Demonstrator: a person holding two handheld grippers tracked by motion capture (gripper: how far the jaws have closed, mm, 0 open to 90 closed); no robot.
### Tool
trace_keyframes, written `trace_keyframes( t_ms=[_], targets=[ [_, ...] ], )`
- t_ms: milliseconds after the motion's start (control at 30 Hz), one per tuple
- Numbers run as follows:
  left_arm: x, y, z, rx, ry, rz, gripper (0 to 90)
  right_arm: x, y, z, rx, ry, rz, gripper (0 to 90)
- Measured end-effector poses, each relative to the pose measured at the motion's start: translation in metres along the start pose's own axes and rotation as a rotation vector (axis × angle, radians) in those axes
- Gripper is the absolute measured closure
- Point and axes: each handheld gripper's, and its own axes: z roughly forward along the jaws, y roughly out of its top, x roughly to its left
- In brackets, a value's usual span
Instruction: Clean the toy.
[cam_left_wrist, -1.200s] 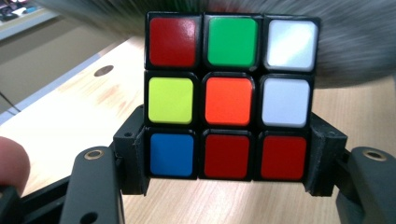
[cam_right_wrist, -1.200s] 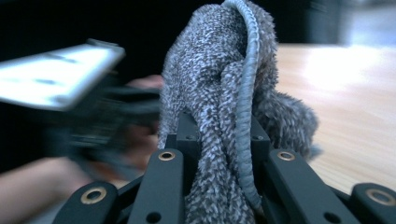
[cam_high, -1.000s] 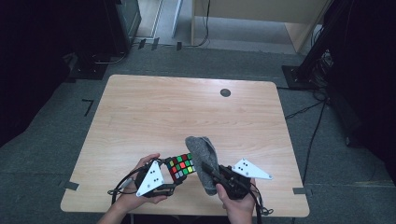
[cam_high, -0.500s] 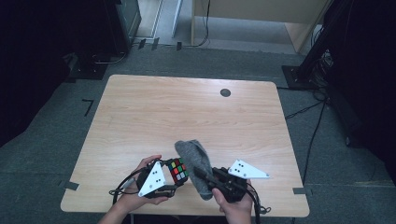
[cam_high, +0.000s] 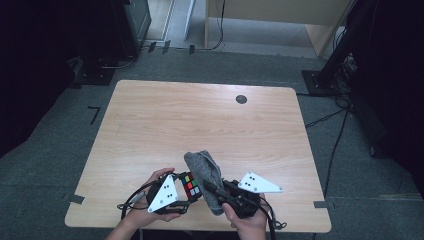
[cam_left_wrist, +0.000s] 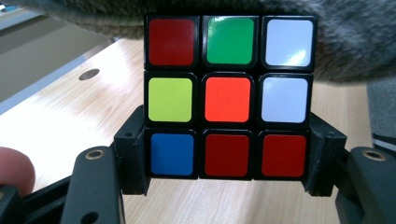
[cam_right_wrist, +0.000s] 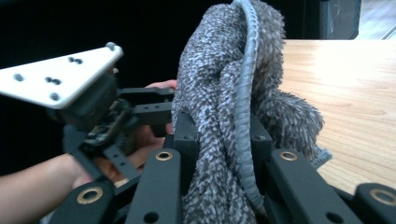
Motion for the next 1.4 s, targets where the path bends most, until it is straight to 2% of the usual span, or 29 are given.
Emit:
trace_keyframes(
  t_ms=[33, 100, 133, 167, 200, 267, 300, 333, 367, 400, 433, 467, 500, 533, 600, 700, 767, 800, 833, 900, 933, 1000, 1100, 1133, 1167, 1233, 1267, 1333, 1400],
  targets=[
    [0.002, -0.001, -0.001, -0.008, -0.004, -0.005, 33.8, -0.007, -0.002, -0.001, 0.006, -0.035, 0.017, 74.6],
    [0.006, -0.002, -0.004, -0.037, -0.006, -0.025, 33.8, -0.022, -0.005, -0.007, 0.057, -0.179, 0.024, 74.9],
    [0.006, -0.002, -0.003, -0.023, 0.015, -0.015, 33.8, -0.028, -0.007, -0.013, 0.035, -0.175, 0.063, 74.8],
    [0.006, -0.003, -0.001, -0.002, 0.028, -0.001, 33.8, -0.029, -0.005, -0.017, -0.003, -0.138, 0.091, 74.7],
    [0.005, -0.004, 0.001, 0.010, 0.026, 0.003, 33.8, -0.024, -0.003, -0.020, -0.032, -0.105, 0.079, 74.6],
    [0.003, -0.004, 0.002, 0.005, 0.008, -0.002, 33.8, -0.010, 0.003, -0.018, -0.054, -0.035, 0.017, 74.3],
    [0.002, -0.003, 0.001, -0.008, -0.003, -0.013, 33.8, 0.000, 0.005, -0.014, -0.056, 0.023, -0.008, 74.1],
    [0.002, 0.001, -0.002, -0.041, -0.034, -0.040, 33.8, 0.004, 0.004, -0.011, -0.046, 0.042, -0.011, 74.2],
    [0.002, 0.003, -0.002, -0.039, -0.025, -0.042, 33.8, 0.006, 0.003, -0.005, -0.017, 0.030, -0.011, 73.9],
    [0.002, 0.004, -0.003, -0.036, -0.020, -0.036, 33.8, 0.003, 0.001, -0.005, -0.042, 0.039, 0.012, 74.1],
    [0.003, 0.002, -0.004, -0.035, -0.019, -0.035, 33.8, -0.001, 0.001, -0.006, -0.033, 0.013, 0.025, 74.1],
    [0.004, 0.000, -0.004, -0.041, -0.019, -0.037, 33.8, -0.008, 0.001, -0.007, 0.011, -0.095, 0.012, 74.5],
    [0.006, -0.002, -0.004, -0.036, -0.009, -0.037, 33.8, -0.012, 0.000, -0.009, 0.030, -0.149, 0.007, 74.6],
    [0.006, -0.003, -0.002, -0.018, 0.009, -0.035, 33.8, -0.018, -0.001, -0.013, 0.027, -0.168, 0.035, 74.6],
    [0.004, -0.004, 0.001, 0.002, 0.016, -0.018, 33.8, -0.014, 0.002, -0.019, -0.010, -0.121, 0.060, 74.5],
    [-0.002, -0.002, 0.004, -0.001, -0.001, -0.002, 33.8, 0.013, 0.010, -0.014, -0.027, -0.016, -0.022, 74.4],
    [-0.003, 0.002, 0.001, -0.033, -0.034, -0.026, 33.8, 0.020, 0.009, -0.006, 0.017, -0.021, -0.047, 74.2],
    [-0.003, 0.003, 0.000, -0.032, -0.027, -0.022, 33.8, 0.018, 0.007, -0.004, 0.007, -0.017, -0.043, 74.5],
    [-0.001, 0.003, -0.002, -0.041, -0.034, -0.030, 33.8, 0.010, 0.005, -0.006, -0.012, -0.027, -0.014, 74.6],
    [0.003, 0.001, -0.005, -0.069, -0.038, -0.052, 33.8, -0.007, 0.001, -0.011, 0.051, -0.245, -0.035, 75.1],
    [0.005, 0.000, -0.005, -0.060, -0.023, -0.051, 33.8, -0.014, -0.001, -0.014, 0.055, -0.271, -0.017, 75.1],
    [0.004, -0.002, -0.001, -0.019, 0.017, -0.012, 33.8, -0.017, 0.000, -0.021, 0.004, -0.187, 0.059, 74.9],
    [-0.001, -0.001, 0.002, -0.006, 0.010, 0.003, 33.8, 0.004, 0.008, -0.019, -0.049, -0.031, 0.021, 74.4],
    [-0.003, 0.001, 0.002, -0.022, -0.007, -0.007, 33.8, 0.011, 0.009, -0.016, -0.047, 0.018, 0.016, 74.3],
    [-0.004, 0.003, 0.002, -0.032, -0.017, -0.013, 33.8, 0.016, 0.008, -0.010, -0.021, 0.036, 0.014, 74.3],
    [-0.005, 0.004, 0.001, -0.028, -0.011, -0.004, 33.8, 0.014, 0.004, -0.007, -0.025, 0.017, 0.025, 74.6],
    [-0.004, 0.004, -0.001, -0.036, -0.019, -0.012, 33.8, 0.009, 0.003, -0.008, -0.021, -0.020, 0.032, 74.9],
    [-0.001, 0.004, -0.004, -0.058, -0.031, -0.030, 33.8, -0.005, 0.000, -0.011, 0.018, -0.141, 0.043, 75.1],
    [0.001, 0.004, -0.005, -0.073, -0.023, -0.034, 33.8, -0.017, -0.002, -0.014, 0.038, -0.199, 0.072, 75.2]
  ],
)
